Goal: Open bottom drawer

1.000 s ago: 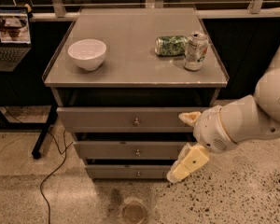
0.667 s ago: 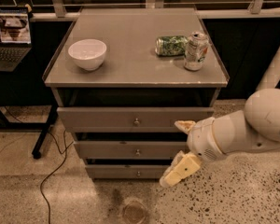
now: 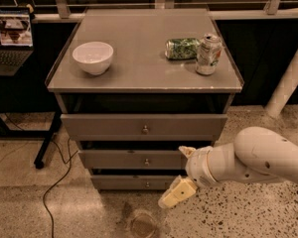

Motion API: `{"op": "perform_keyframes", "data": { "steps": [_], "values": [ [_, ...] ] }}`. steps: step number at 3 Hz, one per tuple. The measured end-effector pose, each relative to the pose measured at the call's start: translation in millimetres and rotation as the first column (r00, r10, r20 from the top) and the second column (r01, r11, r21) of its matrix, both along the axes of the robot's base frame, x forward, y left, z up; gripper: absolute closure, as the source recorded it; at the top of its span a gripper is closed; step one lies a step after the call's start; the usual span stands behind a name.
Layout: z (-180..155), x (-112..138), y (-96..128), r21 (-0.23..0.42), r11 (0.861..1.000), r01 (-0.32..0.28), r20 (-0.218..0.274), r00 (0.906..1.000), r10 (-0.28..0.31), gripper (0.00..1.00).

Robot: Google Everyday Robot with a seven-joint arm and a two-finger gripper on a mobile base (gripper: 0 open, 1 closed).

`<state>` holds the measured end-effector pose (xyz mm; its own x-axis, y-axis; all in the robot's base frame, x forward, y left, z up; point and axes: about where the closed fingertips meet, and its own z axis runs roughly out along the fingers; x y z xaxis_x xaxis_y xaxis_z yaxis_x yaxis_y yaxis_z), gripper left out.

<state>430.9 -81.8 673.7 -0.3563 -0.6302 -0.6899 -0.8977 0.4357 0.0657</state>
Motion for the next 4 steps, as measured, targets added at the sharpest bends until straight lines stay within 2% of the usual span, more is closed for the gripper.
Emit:
{"op": "perform_keyframes", "data": {
  "steps": [1,2,3,4],
  "values": [
    [-39.4,9.4,4.5,-0.001,1.000,0.030,-0.052,0.9982,-0.030,0.00],
    [-70.3,23.2,9.5,0.016,0.999,0.037,-0.114,0.9929,-0.035,0.00],
    [-74.3,23.0,10.7,0.019,0.999,0.036,-0.122,0.9920,-0.033,0.00],
    [-78.5,21.9,12.3,0.023,0.996,0.087,-0.110,0.9904,-0.084,0.00]
  ]
}}
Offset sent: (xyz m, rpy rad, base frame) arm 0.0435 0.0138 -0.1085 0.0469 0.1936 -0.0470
